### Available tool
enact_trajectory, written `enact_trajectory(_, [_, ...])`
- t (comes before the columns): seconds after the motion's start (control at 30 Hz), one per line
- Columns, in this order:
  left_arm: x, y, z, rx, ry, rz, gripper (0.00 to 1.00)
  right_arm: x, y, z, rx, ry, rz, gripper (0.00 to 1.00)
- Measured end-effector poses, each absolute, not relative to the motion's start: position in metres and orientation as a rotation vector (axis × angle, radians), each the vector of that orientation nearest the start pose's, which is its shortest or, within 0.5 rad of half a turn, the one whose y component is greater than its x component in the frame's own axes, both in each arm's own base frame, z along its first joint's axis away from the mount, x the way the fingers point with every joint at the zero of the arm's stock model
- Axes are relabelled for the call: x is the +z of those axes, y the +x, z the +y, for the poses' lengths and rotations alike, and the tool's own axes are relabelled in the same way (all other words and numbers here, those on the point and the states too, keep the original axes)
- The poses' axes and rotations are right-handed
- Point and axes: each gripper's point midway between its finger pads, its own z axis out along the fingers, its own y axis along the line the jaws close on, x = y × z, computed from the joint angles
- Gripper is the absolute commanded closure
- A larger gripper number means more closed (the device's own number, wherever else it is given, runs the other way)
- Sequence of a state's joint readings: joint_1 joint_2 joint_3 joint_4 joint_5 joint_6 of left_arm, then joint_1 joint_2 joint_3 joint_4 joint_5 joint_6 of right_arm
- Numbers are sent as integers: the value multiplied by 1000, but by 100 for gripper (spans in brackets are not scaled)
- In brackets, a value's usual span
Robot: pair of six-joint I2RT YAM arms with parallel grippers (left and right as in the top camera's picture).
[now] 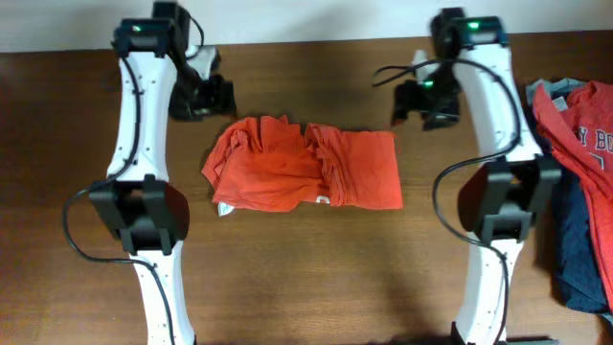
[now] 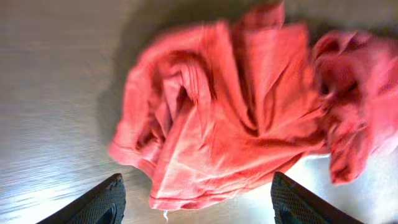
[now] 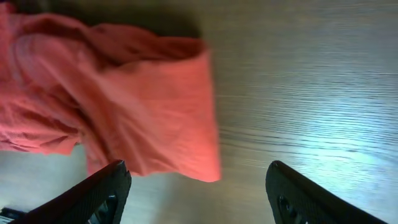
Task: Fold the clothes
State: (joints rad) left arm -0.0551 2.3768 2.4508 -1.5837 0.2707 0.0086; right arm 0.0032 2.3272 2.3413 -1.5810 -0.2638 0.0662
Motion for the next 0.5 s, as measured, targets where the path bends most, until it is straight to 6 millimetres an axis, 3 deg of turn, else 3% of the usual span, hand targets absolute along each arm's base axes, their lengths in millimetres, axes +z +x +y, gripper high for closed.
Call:
enact_trajectory(0.13, [84, 450, -76, -548, 150, 3125, 27, 130, 446, 35, 436, 90, 3110, 25])
enact_trajectory(0.23, [59, 445, -70, -594, 135, 3143, 27, 130, 445, 35, 444, 70, 3115, 25])
enact_trajectory(0.37, [45, 441, -55, -606, 118, 3151, 27, 130, 443, 35, 445, 43, 3117, 22])
enact_trajectory(0.5, [28, 434, -24, -540, 63, 3188, 27, 130, 443, 34, 435, 32, 3118, 21])
